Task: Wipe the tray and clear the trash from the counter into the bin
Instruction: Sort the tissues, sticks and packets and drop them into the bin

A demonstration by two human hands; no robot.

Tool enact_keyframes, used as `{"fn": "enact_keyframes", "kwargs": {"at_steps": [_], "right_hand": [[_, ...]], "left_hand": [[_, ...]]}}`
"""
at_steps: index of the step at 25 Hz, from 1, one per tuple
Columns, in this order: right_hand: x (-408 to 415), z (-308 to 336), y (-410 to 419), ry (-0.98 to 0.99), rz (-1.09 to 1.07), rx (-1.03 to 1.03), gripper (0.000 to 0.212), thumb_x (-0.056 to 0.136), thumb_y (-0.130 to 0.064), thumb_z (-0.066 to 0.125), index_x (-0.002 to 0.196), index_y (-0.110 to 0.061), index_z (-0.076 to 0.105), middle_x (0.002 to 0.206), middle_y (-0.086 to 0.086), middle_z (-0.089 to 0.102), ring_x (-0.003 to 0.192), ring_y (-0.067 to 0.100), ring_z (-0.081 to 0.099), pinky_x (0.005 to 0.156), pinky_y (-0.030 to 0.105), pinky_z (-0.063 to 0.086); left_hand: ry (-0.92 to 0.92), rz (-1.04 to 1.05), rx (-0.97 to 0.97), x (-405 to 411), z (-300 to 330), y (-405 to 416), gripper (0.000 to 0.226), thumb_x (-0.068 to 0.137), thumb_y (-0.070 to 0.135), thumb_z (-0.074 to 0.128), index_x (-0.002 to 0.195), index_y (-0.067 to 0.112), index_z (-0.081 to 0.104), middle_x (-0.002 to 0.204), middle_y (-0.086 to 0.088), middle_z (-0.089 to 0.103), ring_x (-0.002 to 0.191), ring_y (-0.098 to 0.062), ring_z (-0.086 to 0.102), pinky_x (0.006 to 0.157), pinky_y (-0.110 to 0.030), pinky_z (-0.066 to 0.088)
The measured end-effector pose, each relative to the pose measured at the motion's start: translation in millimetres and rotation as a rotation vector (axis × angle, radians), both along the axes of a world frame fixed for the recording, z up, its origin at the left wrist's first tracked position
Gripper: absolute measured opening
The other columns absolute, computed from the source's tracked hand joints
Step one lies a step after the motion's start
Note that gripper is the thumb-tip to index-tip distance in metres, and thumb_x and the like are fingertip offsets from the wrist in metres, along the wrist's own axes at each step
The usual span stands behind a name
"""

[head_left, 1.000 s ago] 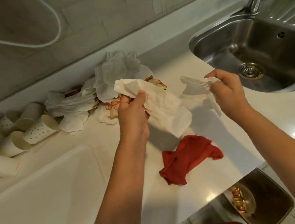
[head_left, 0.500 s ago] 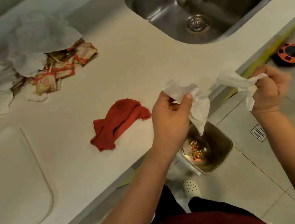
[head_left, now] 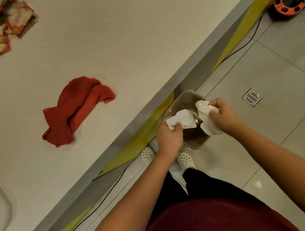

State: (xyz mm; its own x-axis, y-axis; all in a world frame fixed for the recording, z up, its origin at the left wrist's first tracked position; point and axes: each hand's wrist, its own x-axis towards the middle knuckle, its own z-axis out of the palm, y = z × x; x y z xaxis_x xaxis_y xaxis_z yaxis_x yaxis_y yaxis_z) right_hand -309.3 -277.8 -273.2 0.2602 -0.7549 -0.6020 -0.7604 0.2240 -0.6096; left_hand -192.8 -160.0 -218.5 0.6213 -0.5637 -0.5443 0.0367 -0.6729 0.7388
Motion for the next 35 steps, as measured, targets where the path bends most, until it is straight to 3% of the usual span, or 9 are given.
{"fn": "enact_keyframes", "kwargs": {"at_steps": [5,9,11,14,19,25,28,31,35], "right_hand": [[13.0,-30.0,3.0,0.068,0.253,0.06,0.033,0.096,-0.021,0.044,0.128,-0.015,0.048,0.121,0.014,0.056,0.097,0.021,0.049,0.081,0.031,0.04],[22.2,-38.7,0.4,0.081,0.358,0.093,0.048,0.097,-0.024,0.043,0.142,-0.011,0.033,0.138,0.015,0.046,0.125,0.032,0.045,0.102,0.038,0.037],[17.0,-47.1,4.3,0.049,0.291,0.079,0.044,0.095,-0.02,0.047,0.138,-0.011,0.04,0.129,0.01,0.052,0.122,0.029,0.048,0.099,0.036,0.039],[3.4,-61.5,15.4,0.028,0.188,0.143,0.039,0.09,-0.02,0.054,0.128,-0.017,0.05,0.116,0.005,0.055,0.108,0.024,0.055,0.083,0.03,0.045],[-9.0,-51.5,36.6,-0.066,0.139,0.048,0.031,0.087,-0.011,0.057,0.118,-0.014,0.057,0.104,0.006,0.058,0.091,0.022,0.057,0.078,0.032,0.048],[3.5,52.2,16.7,-0.567,-0.006,-0.473,0.024,0.084,-0.004,0.052,0.101,-0.02,0.055,0.08,-0.012,0.055,0.068,-0.005,0.053,0.062,0.013,0.044],[31.8,119.4,-16.2,-0.775,-0.124,-0.649,0.026,0.083,-0.004,0.048,0.096,-0.025,0.053,0.078,-0.015,0.053,0.066,-0.001,0.049,0.06,0.024,0.042],[76.0,168.4,-35.5,-0.778,-0.036,-0.679,0.024,0.084,-0.012,0.047,0.095,-0.032,0.052,0.08,-0.013,0.052,0.066,0.011,0.05,0.059,0.027,0.043],[141.5,188.9,-31.8,-0.664,0.203,-0.589,0.019,0.089,-0.008,0.049,0.102,-0.018,0.059,0.088,-0.007,0.055,0.071,0.0,0.051,0.061,0.007,0.041]], "left_hand": [[0.041,-0.003,0.108,0.2,-43.9,-3.9,0.022,0.088,0.005,0.053,0.109,0.0,0.059,0.107,-0.016,0.067,0.096,-0.025,0.062,0.076,-0.024,0.043],[0.101,-0.145,0.221,11.8,-73.9,-15.8,0.046,0.084,0.012,0.064,0.127,0.005,0.05,0.124,-0.009,0.06,0.116,-0.025,0.056,0.09,-0.029,0.044],[0.114,-0.296,0.373,14.6,-86.2,-12.9,0.064,0.082,0.017,0.068,0.138,0.009,0.038,0.135,-0.007,0.052,0.126,-0.026,0.049,0.099,-0.031,0.04],[0.097,-0.347,0.46,10.9,-93.9,-1.0,0.052,0.086,0.019,0.06,0.135,0.011,0.045,0.134,-0.01,0.053,0.122,-0.024,0.05,0.096,-0.028,0.04],[0.199,-0.285,0.333,5.9,-79.9,1.9,0.039,0.087,0.017,0.059,0.125,0.012,0.056,0.124,-0.006,0.06,0.115,-0.019,0.056,0.091,-0.023,0.04],[0.17,-0.19,-0.055,-1.8,17.3,-22.3,0.025,0.086,0.006,0.054,0.109,0.012,0.063,0.097,-0.003,0.067,0.089,-0.016,0.061,0.084,-0.029,0.048],[0.264,-0.166,-0.296,8.7,85.4,-27.1,0.02,0.089,0.003,0.054,0.099,0.018,0.061,0.079,0.005,0.059,0.073,-0.01,0.06,0.065,-0.024,0.051],[0.221,-0.122,-0.439,47.7,141.6,-22.4,0.023,0.091,0.001,0.051,0.096,0.022,0.059,0.084,0.002,0.058,0.071,-0.008,0.06,0.061,-0.021,0.049],[0.014,0.105,-0.447,121.6,179.7,-7.2,0.018,0.092,0.008,0.052,0.104,0.02,0.06,0.086,0.005,0.06,0.076,-0.009,0.059,0.062,-0.021,0.048]]}}
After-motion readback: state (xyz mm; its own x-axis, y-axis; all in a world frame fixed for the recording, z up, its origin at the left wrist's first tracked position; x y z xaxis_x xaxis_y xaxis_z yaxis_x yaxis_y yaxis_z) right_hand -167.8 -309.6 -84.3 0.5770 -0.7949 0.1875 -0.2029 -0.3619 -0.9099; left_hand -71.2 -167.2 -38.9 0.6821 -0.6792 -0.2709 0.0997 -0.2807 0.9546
